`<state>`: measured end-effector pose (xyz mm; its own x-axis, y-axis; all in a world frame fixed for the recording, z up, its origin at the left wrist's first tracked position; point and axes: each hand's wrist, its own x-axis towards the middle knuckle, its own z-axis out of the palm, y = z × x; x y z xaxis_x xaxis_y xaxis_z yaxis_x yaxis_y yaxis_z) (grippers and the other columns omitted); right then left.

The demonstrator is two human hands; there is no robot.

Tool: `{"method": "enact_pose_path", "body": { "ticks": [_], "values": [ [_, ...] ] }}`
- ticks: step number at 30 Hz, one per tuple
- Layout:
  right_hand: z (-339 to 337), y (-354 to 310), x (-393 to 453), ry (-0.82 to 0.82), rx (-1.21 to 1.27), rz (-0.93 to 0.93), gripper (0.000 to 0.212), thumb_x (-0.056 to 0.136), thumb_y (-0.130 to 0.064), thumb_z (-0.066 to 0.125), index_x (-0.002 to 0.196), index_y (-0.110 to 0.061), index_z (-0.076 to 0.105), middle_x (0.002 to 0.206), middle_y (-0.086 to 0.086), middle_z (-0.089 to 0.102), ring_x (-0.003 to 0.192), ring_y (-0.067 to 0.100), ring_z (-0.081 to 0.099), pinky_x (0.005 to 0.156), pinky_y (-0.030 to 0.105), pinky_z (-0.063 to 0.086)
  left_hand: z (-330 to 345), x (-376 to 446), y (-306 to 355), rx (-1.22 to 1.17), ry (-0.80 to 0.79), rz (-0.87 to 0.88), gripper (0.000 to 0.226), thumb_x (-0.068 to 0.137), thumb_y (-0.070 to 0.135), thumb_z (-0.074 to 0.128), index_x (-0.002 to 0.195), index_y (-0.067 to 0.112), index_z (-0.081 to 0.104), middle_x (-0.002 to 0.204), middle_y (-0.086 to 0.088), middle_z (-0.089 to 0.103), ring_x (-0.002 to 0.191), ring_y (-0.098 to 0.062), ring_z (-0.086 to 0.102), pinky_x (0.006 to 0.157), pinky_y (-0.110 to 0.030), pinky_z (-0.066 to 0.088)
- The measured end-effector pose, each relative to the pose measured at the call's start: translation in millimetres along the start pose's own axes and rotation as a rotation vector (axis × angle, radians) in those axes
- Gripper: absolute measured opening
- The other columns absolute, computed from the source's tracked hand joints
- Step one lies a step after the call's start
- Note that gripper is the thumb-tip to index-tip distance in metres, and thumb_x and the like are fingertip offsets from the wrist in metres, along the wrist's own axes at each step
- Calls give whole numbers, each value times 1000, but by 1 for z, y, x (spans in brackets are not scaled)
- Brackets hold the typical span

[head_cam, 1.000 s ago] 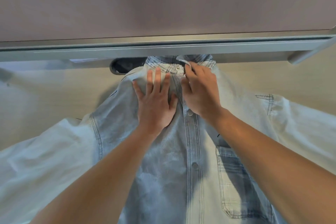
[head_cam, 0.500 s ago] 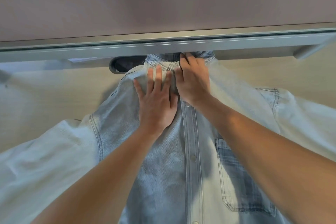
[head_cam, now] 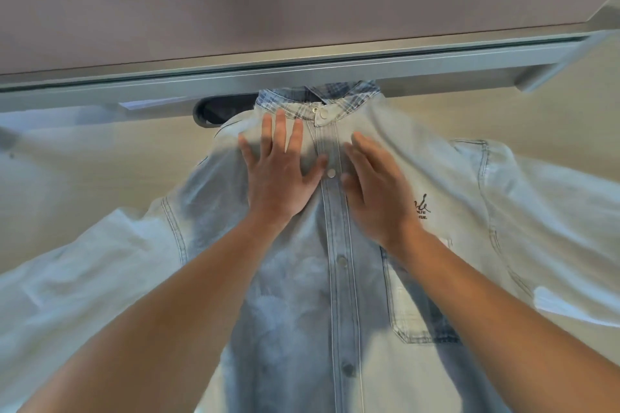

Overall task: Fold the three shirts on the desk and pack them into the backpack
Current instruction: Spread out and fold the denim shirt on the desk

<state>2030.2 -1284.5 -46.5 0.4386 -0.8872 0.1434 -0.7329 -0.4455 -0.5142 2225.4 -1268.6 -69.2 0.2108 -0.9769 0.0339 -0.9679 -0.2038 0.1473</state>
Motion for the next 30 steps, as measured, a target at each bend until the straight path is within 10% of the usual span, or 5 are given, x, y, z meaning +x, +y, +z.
{"method": "enact_pose_path", "body": {
  "ticks": [9,19,30],
  "values": [
    [-15,1,-83,-98,-282,193,64,107,-51,36,162,-19,34,173,13,18,162,27,10,130,51,5,-13,-23,38,-248,-38,-114,66,102,45,49,160,19,34,172,-13,18,159,-31,11,122,-70,7],
    [-30,5,-106,-63,-296,139,62,105,-33,51,160,-9,36,169,17,27,159,33,20,129,53,14,-1,-141,43,-35,-136,83,65,106,58,19,166,35,8,175,-4,2,161,-29,-3,120,-73,2],
    [-52,38,-198,-179,-370,253,75,103,-63,31,167,-27,17,175,13,0,162,31,0,130,49,-1,0,-140,51,39,-194,49,63,106,52,13,166,33,4,174,-7,0,160,-32,-2,117,-78,4]
  ]
}}
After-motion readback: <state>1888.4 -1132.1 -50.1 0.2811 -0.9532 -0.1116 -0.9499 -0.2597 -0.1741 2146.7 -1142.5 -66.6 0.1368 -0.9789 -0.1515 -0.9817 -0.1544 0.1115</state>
